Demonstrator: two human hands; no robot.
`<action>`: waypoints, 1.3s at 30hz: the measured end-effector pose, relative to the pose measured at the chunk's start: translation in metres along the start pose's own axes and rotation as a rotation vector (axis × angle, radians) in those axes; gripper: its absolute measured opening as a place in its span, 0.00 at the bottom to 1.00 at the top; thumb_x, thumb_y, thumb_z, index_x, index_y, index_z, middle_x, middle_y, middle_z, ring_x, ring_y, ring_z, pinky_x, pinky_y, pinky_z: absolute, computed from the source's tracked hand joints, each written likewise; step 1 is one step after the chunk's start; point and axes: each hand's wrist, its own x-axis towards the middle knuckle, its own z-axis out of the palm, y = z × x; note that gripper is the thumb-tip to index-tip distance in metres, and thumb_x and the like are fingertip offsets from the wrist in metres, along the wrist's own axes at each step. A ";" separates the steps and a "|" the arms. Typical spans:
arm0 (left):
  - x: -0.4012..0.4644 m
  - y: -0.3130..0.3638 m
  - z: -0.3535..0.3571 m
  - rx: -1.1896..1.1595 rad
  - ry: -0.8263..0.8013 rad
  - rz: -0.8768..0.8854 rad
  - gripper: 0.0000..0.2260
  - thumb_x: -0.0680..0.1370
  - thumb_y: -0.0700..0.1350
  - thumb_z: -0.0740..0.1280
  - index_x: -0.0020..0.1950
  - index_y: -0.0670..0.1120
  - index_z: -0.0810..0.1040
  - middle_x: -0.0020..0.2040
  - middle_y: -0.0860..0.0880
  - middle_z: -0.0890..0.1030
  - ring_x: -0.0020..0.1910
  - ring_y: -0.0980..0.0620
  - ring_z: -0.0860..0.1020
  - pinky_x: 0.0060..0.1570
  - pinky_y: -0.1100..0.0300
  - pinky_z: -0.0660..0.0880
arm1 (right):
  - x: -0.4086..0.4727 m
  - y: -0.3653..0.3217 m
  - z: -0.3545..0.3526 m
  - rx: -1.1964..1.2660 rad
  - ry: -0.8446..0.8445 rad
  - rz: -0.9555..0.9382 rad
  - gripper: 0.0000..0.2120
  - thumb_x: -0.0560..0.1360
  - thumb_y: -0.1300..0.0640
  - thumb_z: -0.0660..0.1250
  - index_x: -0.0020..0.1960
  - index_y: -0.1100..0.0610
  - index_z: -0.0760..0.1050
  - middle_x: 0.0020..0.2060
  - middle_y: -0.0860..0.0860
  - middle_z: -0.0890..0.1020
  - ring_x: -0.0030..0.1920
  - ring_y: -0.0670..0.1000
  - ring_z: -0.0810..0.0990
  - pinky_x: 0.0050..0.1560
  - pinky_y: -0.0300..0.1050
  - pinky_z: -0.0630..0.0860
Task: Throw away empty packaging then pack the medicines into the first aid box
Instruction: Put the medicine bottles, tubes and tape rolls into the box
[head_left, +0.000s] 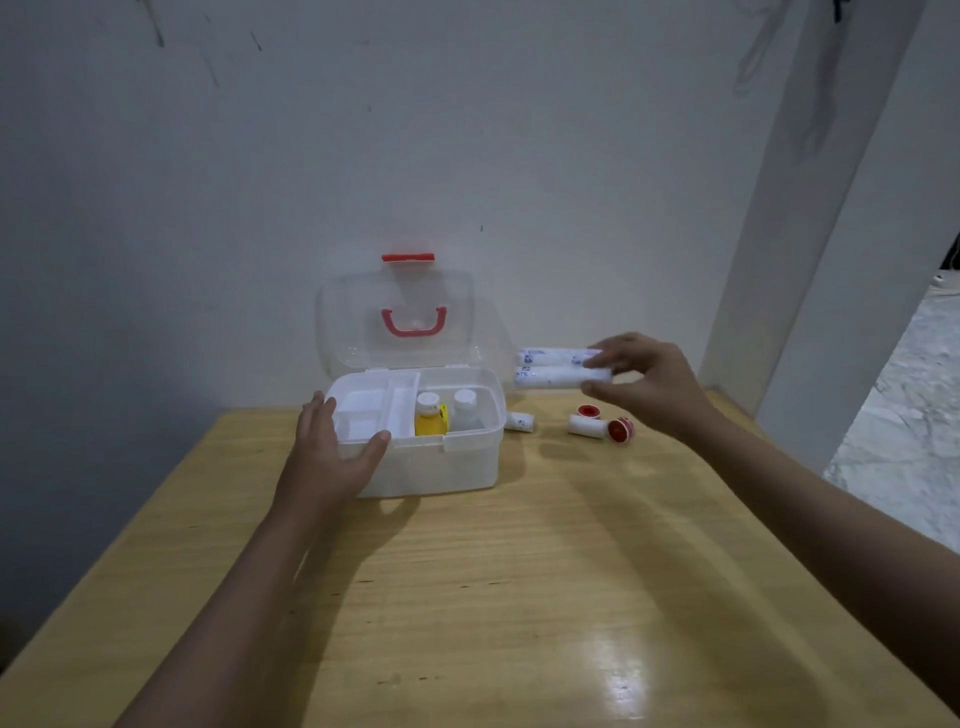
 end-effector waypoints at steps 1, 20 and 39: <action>0.000 0.000 0.000 -0.003 -0.002 0.000 0.36 0.73 0.57 0.67 0.75 0.45 0.57 0.78 0.48 0.53 0.76 0.48 0.54 0.70 0.47 0.61 | 0.013 -0.007 0.005 -0.023 -0.031 -0.021 0.11 0.63 0.61 0.78 0.45 0.57 0.83 0.49 0.49 0.82 0.45 0.47 0.81 0.46 0.34 0.77; -0.001 0.004 -0.002 0.010 -0.003 -0.020 0.37 0.73 0.57 0.67 0.75 0.48 0.55 0.78 0.50 0.52 0.76 0.48 0.55 0.68 0.46 0.63 | 0.094 -0.038 0.115 -0.487 -0.731 -0.062 0.15 0.63 0.62 0.76 0.49 0.52 0.83 0.54 0.51 0.81 0.55 0.52 0.77 0.52 0.45 0.74; 0.003 0.000 0.000 0.025 0.009 -0.037 0.37 0.72 0.58 0.68 0.75 0.48 0.56 0.78 0.49 0.54 0.75 0.46 0.57 0.66 0.43 0.66 | 0.041 0.050 0.000 -0.410 -0.376 0.196 0.14 0.68 0.59 0.75 0.53 0.54 0.81 0.54 0.53 0.82 0.47 0.49 0.79 0.44 0.39 0.73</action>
